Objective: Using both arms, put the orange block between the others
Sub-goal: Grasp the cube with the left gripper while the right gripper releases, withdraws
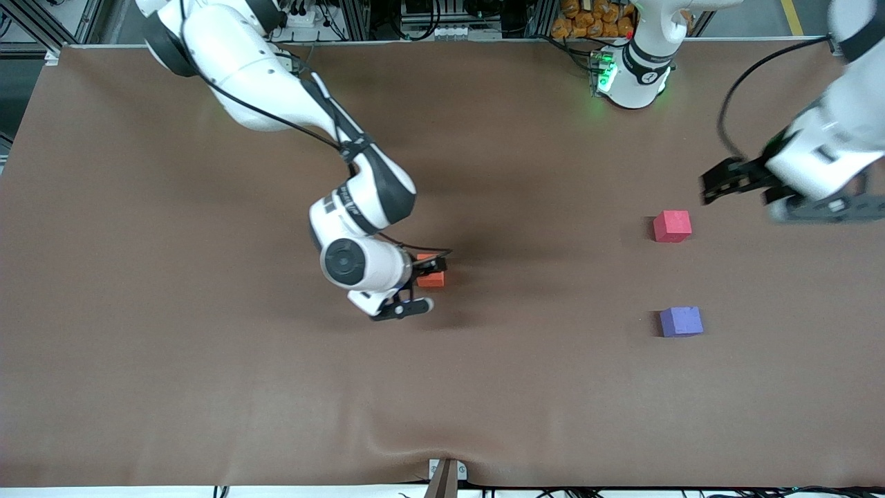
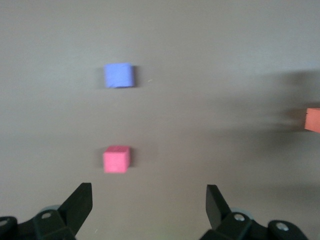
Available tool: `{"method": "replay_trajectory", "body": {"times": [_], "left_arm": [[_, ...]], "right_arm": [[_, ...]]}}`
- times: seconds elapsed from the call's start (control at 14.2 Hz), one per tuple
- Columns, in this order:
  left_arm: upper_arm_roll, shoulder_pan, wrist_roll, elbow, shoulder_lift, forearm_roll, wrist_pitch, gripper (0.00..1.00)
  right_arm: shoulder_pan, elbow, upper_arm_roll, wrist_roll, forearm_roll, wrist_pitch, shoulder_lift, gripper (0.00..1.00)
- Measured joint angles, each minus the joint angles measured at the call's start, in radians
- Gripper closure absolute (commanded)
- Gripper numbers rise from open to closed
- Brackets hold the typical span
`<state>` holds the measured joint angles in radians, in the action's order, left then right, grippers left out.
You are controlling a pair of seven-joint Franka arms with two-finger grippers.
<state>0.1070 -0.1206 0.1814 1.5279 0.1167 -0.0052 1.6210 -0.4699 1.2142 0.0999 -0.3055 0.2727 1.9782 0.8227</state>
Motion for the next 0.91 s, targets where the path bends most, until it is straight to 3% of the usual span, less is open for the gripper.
{"method": "replay_trajectory", "body": {"times": [0.35,0.7,0.91], "left_arm": [[0.013,-0.242,0.202,-0.007,0.234,0.0,0.233,0.0],[0.004,-0.493,0.513,-0.193,0.526,0.001,0.456,0.0],[-0.031,-0.591,0.585,-0.236,0.653,0.001,0.607,0.0]], "right_arm": [[0.089,0.046,-0.032,0.002,-0.148,-0.058,-0.18,0.0],[0.257,0.316,-0.044,0.181,-0.182,-0.07,-0.43,0.0],[0.351,0.455,-0.045,0.238,-0.183,-0.086,-0.581,0.0]]}}
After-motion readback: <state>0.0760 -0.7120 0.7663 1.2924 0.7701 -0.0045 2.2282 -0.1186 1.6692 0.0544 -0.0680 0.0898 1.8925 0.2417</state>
